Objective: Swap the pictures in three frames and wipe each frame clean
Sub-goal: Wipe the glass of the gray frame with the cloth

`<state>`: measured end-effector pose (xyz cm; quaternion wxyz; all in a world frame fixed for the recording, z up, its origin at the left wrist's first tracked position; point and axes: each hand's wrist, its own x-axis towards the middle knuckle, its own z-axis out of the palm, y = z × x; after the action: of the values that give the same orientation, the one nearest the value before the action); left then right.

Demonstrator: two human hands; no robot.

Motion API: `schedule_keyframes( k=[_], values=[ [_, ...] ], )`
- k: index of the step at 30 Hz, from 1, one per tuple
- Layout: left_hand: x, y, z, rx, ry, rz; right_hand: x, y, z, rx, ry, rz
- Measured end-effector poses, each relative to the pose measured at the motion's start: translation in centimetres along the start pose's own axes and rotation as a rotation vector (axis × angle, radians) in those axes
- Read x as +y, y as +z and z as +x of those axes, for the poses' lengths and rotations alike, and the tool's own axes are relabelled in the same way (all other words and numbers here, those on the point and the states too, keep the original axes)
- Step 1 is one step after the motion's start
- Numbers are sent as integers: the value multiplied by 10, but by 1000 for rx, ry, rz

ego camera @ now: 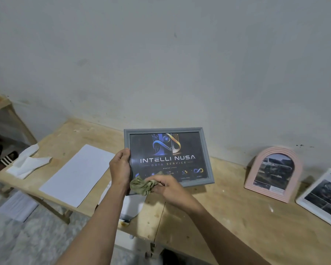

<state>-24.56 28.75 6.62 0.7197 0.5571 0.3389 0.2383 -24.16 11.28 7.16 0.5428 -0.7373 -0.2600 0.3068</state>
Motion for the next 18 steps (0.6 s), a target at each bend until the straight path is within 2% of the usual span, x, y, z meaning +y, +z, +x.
schedule_keyframes(
  k=[2, 7, 12, 18],
  values=[
    [-7, -4, 1, -5, -31, -4, -5, -10, 11, -3, 73, 153],
    [-35, -27, 34, -10, -158, 58, 5, -59, 63, 168, 142, 319],
    [-52, -56, 65, 68, -285, 74, 21, -110, 118, 302, 132, 350],
    [-50, -68, 71, 269, -312, 85, 52, -158, 189, 438, 90, 249]
  ],
)
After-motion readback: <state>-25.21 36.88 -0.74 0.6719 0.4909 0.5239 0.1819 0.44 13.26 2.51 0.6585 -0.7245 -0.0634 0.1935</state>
